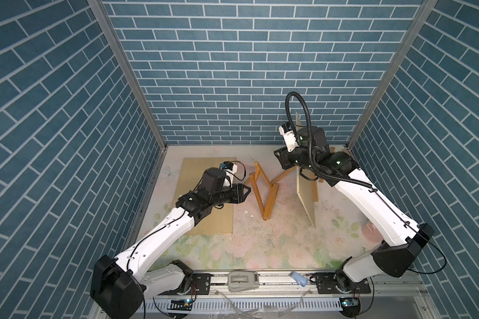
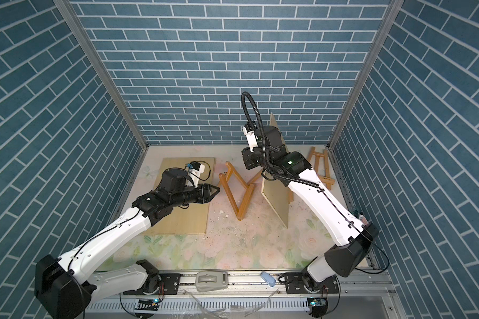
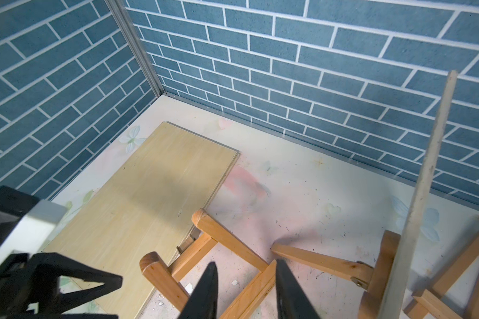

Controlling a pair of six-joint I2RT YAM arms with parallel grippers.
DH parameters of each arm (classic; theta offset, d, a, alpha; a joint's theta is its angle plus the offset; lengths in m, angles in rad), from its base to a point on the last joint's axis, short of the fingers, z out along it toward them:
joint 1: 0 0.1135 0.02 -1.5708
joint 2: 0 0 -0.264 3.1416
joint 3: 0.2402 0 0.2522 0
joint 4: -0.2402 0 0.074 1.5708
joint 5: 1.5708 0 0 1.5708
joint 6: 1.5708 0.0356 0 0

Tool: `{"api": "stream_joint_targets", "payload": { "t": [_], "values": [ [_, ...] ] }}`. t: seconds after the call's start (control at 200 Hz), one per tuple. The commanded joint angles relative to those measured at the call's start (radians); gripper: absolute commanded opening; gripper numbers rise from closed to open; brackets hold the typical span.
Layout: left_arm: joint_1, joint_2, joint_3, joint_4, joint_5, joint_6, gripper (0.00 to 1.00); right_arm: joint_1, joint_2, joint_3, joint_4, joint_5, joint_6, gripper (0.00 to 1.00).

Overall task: Disassemble the easel
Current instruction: Pick up the easel at the center of the board.

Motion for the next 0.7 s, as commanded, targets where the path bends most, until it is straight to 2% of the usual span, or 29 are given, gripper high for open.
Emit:
{"api": "stream_joint_targets", "payload": {
  "t": [0.0, 0.135, 0.535, 0.6, 0.695],
  "values": [
    [-0.033, 0.04, 0.007, 0.092, -0.061, -0.027, 0.52, -0.008, -0.051, -0.02, -0.015, -0.037, 0.032, 0.35],
    [-0.048, 0.076, 0.014, 0.113, -0.119, -0.015, 0.51, -0.015, -0.078, -0.047, -0.021, -0.047, 0.035, 0.35],
    [-0.07, 0.219, 0.066, 0.212, -0.103, 0.01, 0.48, -0.037, -0.098, -0.059, -0.041, -0.064, 0.029, 0.35],
    [-0.07, 0.241, 0.082, 0.219, -0.095, 0.011, 0.43, -0.04, -0.099, -0.06, -0.045, -0.063, 0.027, 0.35],
    [-0.07, 0.262, 0.104, 0.215, -0.091, 0.021, 0.29, -0.047, -0.102, -0.062, -0.051, -0.066, 0.026, 0.35]
  ]
}}
